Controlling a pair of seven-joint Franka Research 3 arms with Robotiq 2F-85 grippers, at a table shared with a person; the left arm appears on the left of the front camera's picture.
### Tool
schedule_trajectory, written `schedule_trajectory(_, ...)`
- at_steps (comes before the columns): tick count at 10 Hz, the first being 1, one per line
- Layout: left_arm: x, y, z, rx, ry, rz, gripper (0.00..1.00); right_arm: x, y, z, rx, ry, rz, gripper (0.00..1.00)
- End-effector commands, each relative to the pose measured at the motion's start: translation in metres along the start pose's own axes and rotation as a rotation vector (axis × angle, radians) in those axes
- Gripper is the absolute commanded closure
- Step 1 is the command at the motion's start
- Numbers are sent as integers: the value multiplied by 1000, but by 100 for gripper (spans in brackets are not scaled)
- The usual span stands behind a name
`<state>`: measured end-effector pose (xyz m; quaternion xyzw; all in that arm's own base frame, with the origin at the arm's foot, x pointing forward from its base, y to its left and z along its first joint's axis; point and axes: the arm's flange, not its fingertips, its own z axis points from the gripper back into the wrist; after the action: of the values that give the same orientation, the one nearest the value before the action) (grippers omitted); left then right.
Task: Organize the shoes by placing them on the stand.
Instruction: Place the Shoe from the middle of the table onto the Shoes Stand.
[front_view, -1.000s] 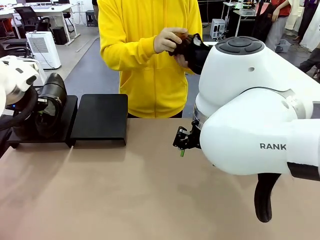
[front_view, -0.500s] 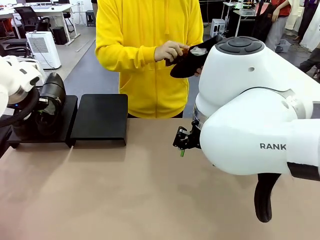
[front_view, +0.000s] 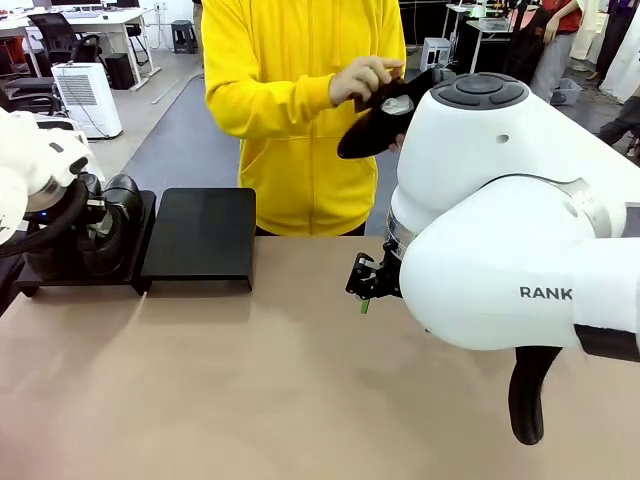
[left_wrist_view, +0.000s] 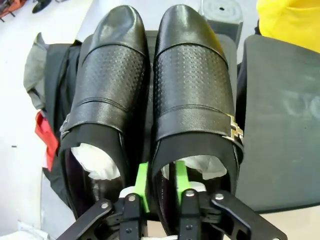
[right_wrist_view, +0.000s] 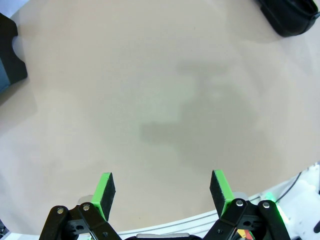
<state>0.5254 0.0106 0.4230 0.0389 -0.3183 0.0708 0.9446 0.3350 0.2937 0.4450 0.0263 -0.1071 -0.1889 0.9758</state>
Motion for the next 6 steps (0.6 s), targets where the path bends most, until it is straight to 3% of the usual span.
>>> schedule_trajectory(1,4,-3,-3,22,-38,38,22,3,1,1,20,9,8,0)
schedule_trajectory(6,7,-9,50,5,-142,28,22,3,1,1,20,9,8,0)
